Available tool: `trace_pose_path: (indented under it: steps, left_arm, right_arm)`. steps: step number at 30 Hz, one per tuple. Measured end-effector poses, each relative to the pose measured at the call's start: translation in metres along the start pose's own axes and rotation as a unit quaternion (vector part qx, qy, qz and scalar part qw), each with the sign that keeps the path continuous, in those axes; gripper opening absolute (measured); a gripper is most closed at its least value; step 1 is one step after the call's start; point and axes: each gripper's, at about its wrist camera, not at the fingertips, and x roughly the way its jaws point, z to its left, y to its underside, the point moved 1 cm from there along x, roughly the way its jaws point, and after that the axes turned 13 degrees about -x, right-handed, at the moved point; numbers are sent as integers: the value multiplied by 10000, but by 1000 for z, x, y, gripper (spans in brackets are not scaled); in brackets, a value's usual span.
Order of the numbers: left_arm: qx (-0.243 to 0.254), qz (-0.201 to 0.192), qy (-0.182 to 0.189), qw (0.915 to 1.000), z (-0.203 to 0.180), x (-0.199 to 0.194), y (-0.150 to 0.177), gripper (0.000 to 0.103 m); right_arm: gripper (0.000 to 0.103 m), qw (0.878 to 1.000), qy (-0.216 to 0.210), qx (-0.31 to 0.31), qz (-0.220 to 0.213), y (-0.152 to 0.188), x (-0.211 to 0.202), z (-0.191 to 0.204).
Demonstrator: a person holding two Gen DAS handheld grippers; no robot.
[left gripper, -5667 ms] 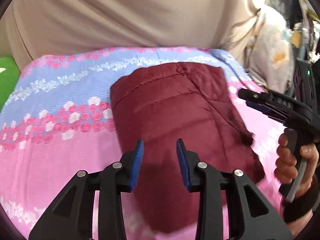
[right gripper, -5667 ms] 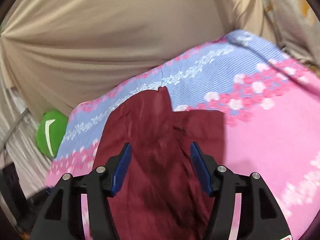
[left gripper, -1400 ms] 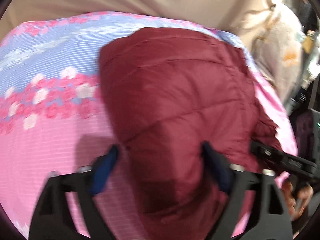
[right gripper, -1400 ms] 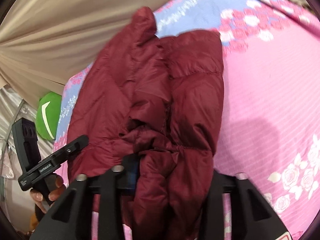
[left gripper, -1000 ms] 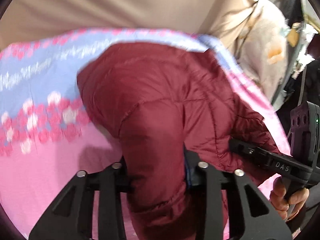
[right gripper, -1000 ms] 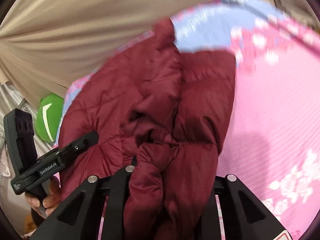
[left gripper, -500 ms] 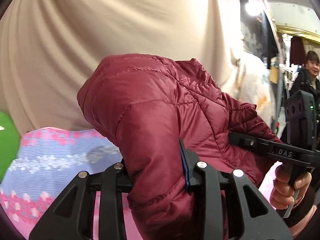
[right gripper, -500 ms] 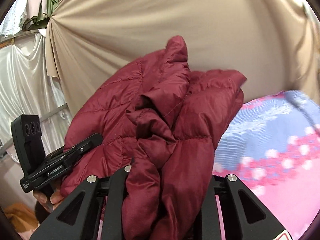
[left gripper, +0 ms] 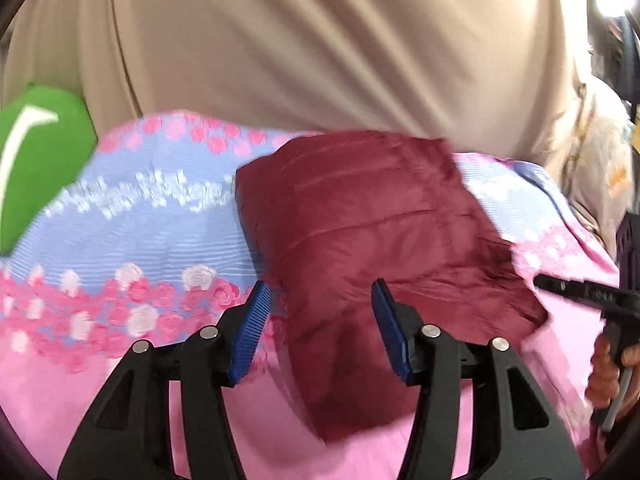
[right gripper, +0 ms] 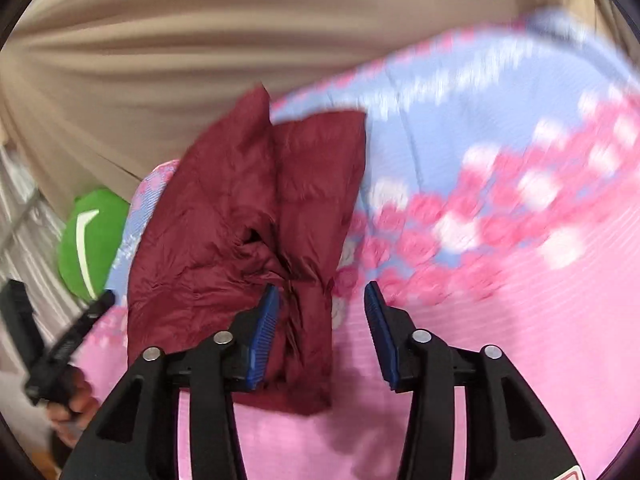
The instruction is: Fold large clothes
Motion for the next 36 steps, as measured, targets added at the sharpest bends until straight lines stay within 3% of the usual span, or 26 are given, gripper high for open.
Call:
trace_pose_path:
  steps: [3, 5, 7, 9, 11, 15, 18, 21, 24, 26, 29, 31, 36]
  left_arm:
    - [256, 285, -99, 9992, -27, -7, 12, 51]
    - [397, 550, -216, 9975, -42, 1, 26, 51]
    - [449, 808, -512, 9944, -47, 20, 40, 46]
    - [345, 999, -707, 9919, -42, 32, 52, 44]
    - [447, 975, -887, 9903, -39, 37, 63, 44]
    - [517, 894, -1082, 9887, -41, 37, 70, 44]
    - [303, 889, -1045, 9901, -37, 35, 68, 45]
    - [303, 849, -1069, 9902, -39, 34, 69, 45]
    - [366, 732, -1281, 9884, -46, 31, 72, 46]
    - [226, 652, -1304, 9891, -46, 25, 72, 53]
    - [-20, 523, -1246, 9908, -48, 12, 75, 73]
    - [-143, 478, -1250, 9909, -50, 5, 82, 77]
    - [-225, 497, -1284, 9902, -62, -8, 108, 83]
  right_arm:
    - [23, 9986, -25, -484, -195, -12, -17, 32]
    - [9, 9969, -75, -782, -71, -11, -11, 52]
    - [0, 9922, 264, -1197, 230, -3, 16, 74]
    - [0, 9863, 602, -1391, 656, 19, 39, 75]
    - [0, 9844, 597, -1311, 1011, 37, 49, 66]
    - [0, 9804, 824, -1442, 1061, 40, 43, 75]
    - [0, 9833, 839, -1406, 799, 32, 28, 82]
    - [0, 9781, 880, -1549, 1073, 41, 52, 76]
    - [0, 9776, 1012, -1555, 993, 41, 45, 85]
    - [1, 9831, 882, -1375, 832, 41, 24, 87]
    - [14, 9839, 982, -1372, 591, 49, -8, 90]
    - [24, 9830, 1101, -1385, 495, 61, -25, 90]
    - [31, 9804, 1372, -1305, 543, 93, -44, 81]
